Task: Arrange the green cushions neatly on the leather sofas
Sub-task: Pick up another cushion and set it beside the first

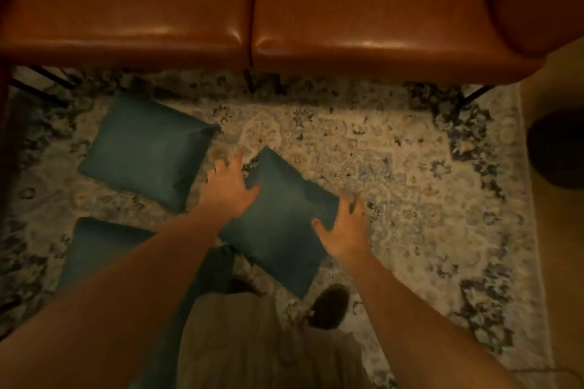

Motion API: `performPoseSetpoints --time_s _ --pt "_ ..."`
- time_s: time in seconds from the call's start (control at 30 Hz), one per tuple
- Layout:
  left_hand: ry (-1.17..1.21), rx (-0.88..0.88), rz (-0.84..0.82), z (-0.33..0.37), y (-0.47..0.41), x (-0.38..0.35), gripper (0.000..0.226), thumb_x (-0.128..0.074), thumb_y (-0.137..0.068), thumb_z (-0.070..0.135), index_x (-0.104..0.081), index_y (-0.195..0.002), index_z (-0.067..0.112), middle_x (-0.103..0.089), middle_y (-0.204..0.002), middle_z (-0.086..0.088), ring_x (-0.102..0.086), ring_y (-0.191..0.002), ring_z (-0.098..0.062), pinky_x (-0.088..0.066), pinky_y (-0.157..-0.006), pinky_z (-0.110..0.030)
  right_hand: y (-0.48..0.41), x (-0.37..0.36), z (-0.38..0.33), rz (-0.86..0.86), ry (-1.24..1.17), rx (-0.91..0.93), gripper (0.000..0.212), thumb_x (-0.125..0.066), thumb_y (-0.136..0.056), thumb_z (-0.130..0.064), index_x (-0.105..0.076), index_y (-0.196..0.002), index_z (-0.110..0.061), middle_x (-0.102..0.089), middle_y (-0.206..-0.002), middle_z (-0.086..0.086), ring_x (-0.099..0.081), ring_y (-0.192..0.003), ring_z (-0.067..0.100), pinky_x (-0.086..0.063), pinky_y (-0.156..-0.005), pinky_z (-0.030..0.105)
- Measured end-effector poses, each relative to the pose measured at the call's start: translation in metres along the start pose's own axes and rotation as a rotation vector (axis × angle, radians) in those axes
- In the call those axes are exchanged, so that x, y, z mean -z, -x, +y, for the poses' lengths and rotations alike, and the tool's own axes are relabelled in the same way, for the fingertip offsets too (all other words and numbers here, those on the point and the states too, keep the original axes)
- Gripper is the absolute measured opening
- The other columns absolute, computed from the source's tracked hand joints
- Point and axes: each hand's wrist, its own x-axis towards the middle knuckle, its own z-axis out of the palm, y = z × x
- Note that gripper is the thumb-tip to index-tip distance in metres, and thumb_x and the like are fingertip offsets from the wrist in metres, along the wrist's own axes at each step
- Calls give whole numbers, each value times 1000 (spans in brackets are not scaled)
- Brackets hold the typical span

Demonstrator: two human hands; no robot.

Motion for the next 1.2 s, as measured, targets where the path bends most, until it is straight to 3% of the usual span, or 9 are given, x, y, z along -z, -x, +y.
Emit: performPoseSetpoints --time_s 0.13,0.3,0.43,0.6,0.7,0.77,0.9,1.07,1.2 --pt "33 -2 -8 -20 -66 -92 90 -65 -96 53 -11 -166 39 -28 -158 -23 -35 -142 -50 -37 -113 -63 -54 -82 52 86 -70 -87 112 -66 -88 -72 2 -169 -33 24 -173 9 3 -160 42 -28 -123 65" --pt "26 76 -46 -62 -122 -187 112 -70 -84 70 3 -165 46 -14 -169 -21 -22 -153 -47 -28 -120 -66 -106 -166 102 60 -130 -215 127 -72 -81 -74 10 -168 -32 25 -172 13 5 -161 40 -24 -123 62" --pt "70 149 -103 -98 -157 -235 132 -74 -71 81 7 -166 38 -18 -170 -19 -22 -154 -46 -26 -123 -61 -140 -215 130 27 -365 -332 132 -83 -80 -62 9 -168 -27 10 -174 16 -11 -160 42 -32 -121 56" --pt "318 253 -198 -140 -196 -272 159 -77 -33 97 -15 -166 34 -35 -167 -9 -40 -148 -39 -37 -120 -57 -170 -263 155 99 -810 -532 139 -98 -63 -49 -9 -166 -17 -38 -166 7 -42 -150 30 -36 -120 41" --pt "423 219 -235 -151 -207 -279 153 -90 -42 83 -15 -165 31 -38 -165 -5 -44 -146 -35 -39 -120 -54 -175 -279 160 51 -962 -625 148 -94 -45 -63 -19 -164 -17 -42 -164 4 -46 -147 30 -40 -118 43" --pt "478 225 -260 -152 -207 -280 144 -93 -52 71 -15 -166 28 -38 -165 -6 -45 -145 -34 -39 -120 -51 -178 -283 159 25 -1013 -657 139 -97 -53 -58 -23 -164 -19 -42 -163 3 -46 -147 30 -40 -117 44" --pt "509 192 -291 -149 -198 -262 150 -88 -38 87 -21 -164 39 -47 -159 1 -51 -140 -30 -43 -118 -53 -172 -268 152 -86 -1109 -659 122 -95 -61 -64 -36 -161 -26 -55 -153 -2 -58 -127 26 -50 -104 46" --pt "466 89 -222 -122 -160 -196 123 -89 -59 75 -30 -161 38 -53 -153 6 -53 -137 -24 -42 -116 -37 -143 -207 135 -42 -1067 -580 92 -92 -70 -58 -52 -147 -26 -69 -133 1 -68 -114 27 -56 -99 50" --pt "398 96 -204 -97 -119 -112 114 -84 -70 68 -29 -164 33 -50 -156 -1 -51 -139 -28 -39 -112 -34 -102 -125 112 -157 -1073 -496 105 -99 -55 -58 -52 -144 -30 -72 -129 2 -73 -110 31 -58 -98 59"
